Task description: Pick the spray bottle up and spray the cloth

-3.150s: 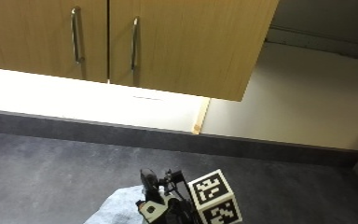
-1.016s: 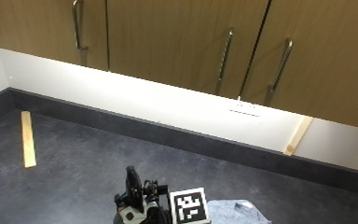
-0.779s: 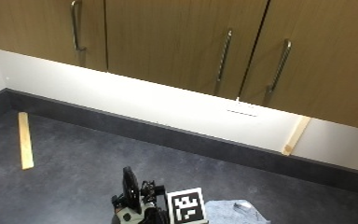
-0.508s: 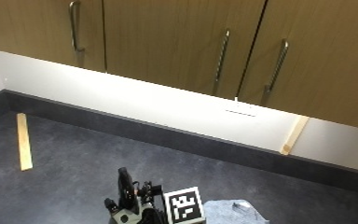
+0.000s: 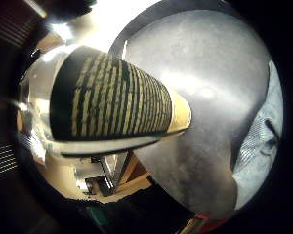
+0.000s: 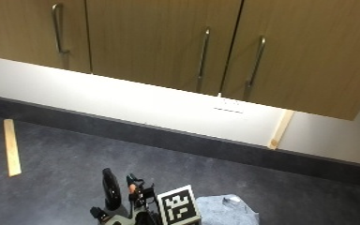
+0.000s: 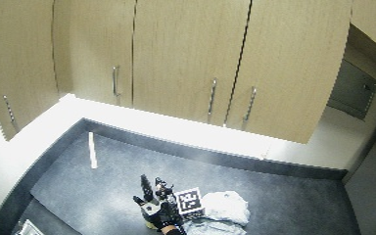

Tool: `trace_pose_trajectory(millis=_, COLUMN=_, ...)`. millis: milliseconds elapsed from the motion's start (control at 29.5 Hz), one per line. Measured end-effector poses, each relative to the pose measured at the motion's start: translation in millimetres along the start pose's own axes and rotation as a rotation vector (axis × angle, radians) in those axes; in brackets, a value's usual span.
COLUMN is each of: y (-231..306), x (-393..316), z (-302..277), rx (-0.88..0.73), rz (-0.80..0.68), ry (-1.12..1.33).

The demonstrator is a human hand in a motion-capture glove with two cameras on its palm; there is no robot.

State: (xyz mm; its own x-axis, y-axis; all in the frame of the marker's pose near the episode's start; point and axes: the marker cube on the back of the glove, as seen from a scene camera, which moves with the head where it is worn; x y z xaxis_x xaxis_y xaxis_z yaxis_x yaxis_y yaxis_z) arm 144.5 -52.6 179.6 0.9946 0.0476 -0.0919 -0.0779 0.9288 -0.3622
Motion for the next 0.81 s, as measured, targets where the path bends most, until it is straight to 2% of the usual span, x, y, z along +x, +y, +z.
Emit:
trace_pose_trajectory(millis=169, y=15.5, x=-7.0, z=6.3, rx=-0.06, rz=-0.006, ry=-0.005)
trace_pose_trajectory(millis=406, y=55.9, x=-36.7, z=0.1, rx=-0.153, rz=-0.089, ry=-0.075)
trace_pose_trajectory(millis=610, y=101.9, x=-61.3, z=-9.8, rx=-0.211, rz=-0.044, ry=-0.095)
trace_pose_trajectory(millis=813, y=111.4, x=-67.5, z=-10.4, rx=-0.229, rz=-0.013, ry=-0.065)
